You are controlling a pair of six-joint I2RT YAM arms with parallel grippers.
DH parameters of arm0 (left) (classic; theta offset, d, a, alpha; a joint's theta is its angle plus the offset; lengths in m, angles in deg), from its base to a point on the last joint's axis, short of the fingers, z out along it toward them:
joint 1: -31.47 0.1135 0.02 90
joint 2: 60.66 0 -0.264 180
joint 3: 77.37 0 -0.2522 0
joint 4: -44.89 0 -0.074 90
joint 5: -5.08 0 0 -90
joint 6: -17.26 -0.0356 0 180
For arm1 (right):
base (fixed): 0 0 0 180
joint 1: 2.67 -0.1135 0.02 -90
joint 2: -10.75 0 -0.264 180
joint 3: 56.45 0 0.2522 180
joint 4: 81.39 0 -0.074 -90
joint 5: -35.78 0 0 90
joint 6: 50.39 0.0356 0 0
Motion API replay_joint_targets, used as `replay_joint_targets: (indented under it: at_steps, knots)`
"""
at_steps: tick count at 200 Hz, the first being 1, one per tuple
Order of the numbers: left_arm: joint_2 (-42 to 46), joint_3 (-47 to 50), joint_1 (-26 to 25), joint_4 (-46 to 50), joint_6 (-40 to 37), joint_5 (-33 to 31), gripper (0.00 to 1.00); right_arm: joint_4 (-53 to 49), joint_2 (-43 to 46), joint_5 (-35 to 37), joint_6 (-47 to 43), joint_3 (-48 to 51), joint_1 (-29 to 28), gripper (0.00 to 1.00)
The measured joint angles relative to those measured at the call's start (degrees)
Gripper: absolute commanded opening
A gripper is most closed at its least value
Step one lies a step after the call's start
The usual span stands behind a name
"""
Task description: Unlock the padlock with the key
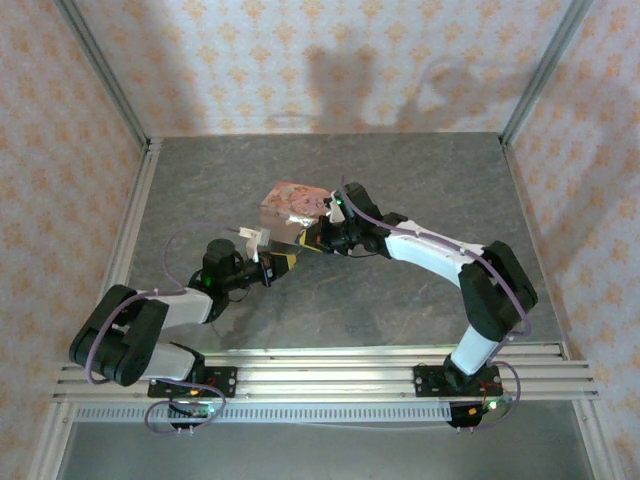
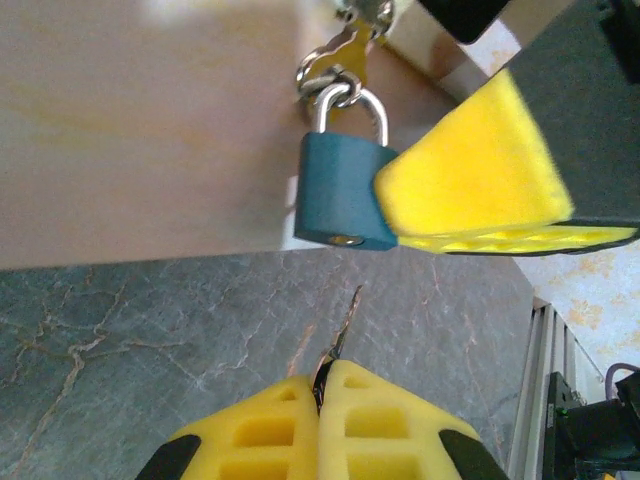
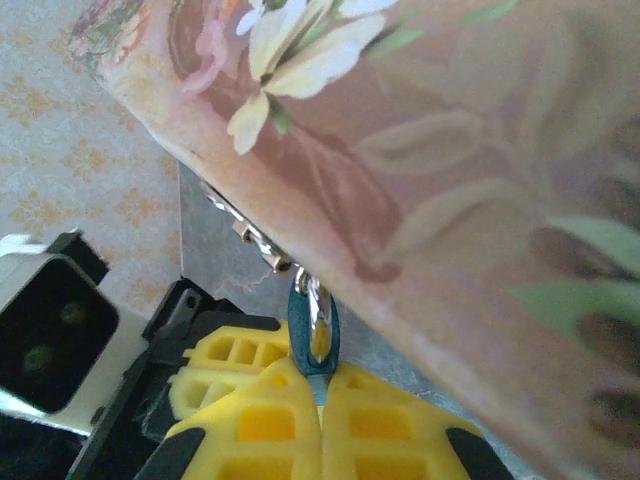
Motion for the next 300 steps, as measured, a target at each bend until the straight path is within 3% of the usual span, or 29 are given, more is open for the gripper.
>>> replay_joint_targets:
  at_steps: [87,185,216,289,300]
  knots:
    - [-7.5,0.0,1.8,-11.1,16.6,3.2,0.0,5.2,0.0,0.9,1.7,3.5,0.0,0.0]
    - [-7.2,0.9,2.8,-11.0,18.8,3.6,0.0,9.1,0.0,3.0,3.7,7.5,0.0,0.0]
    - [-4.0,0.8,2.8,-5.9,16.3,3.2,0.0,8.8,0.0,4.7,2.9,7.5,0.0,0.0]
    - [12.7,0.6,2.8,17.6,6.1,0.0,0.0,4.2,-1.2,14.8,-5.5,11.2,-0.3,0.0]
    - [14.4,0.6,2.9,20.1,4.8,-0.4,0.0,3.9,-1.3,16.3,-6.6,11.3,-0.6,0.09]
